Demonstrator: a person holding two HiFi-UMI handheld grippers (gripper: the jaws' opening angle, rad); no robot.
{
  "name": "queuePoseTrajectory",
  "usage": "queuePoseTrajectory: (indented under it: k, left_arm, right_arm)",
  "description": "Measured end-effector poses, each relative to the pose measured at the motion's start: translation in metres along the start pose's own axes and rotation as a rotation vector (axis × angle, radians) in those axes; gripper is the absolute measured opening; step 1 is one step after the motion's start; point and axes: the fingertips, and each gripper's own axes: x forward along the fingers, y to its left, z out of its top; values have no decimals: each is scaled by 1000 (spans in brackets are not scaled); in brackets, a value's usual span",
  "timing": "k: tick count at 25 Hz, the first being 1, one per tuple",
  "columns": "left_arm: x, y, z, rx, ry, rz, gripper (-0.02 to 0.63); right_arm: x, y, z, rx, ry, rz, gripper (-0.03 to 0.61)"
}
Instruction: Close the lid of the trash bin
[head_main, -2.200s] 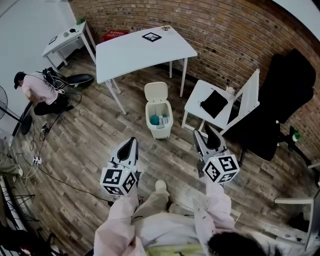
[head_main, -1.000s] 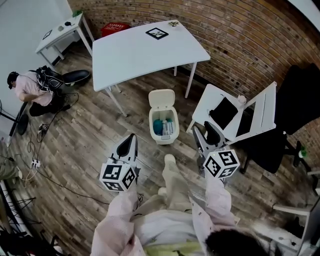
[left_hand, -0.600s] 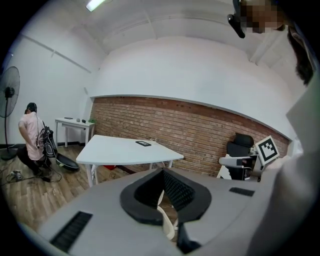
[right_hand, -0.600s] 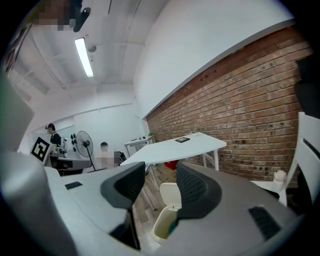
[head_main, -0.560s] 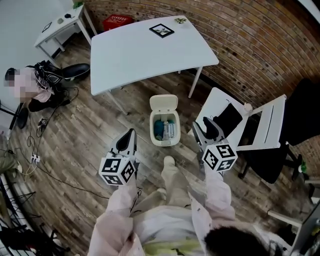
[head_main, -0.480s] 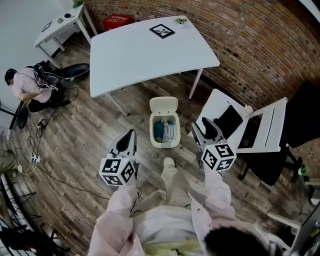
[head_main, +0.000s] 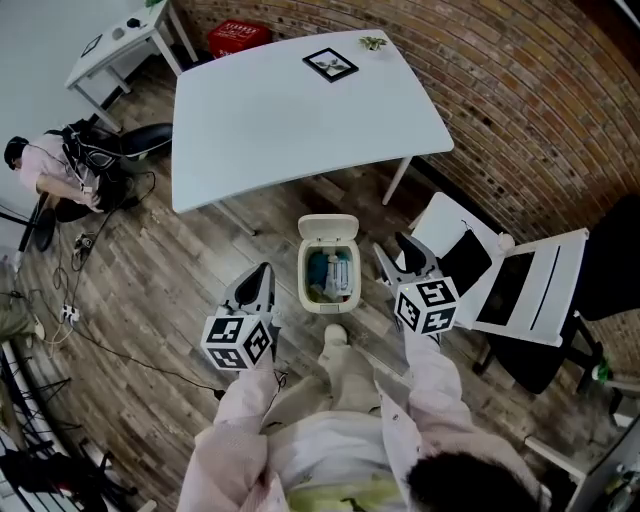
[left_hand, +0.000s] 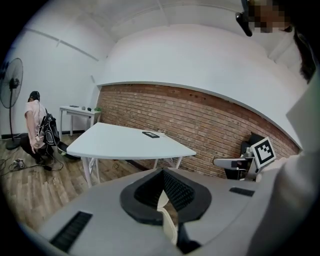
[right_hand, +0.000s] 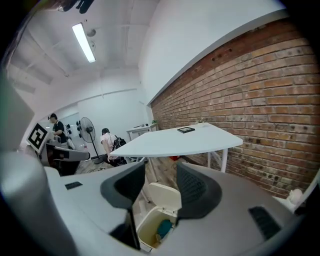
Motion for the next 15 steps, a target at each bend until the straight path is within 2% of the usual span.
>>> queuePoseTrajectory:
  k: [7,15]
  left_arm:
    - [37,15,-10,-28,59,13,-8]
    - [87,42,-35,-52,137,3,-8]
  right_arm:
    - [56,-7,-16,-79,102,65,181]
    - [115,-21,-53,-174,208,76,181]
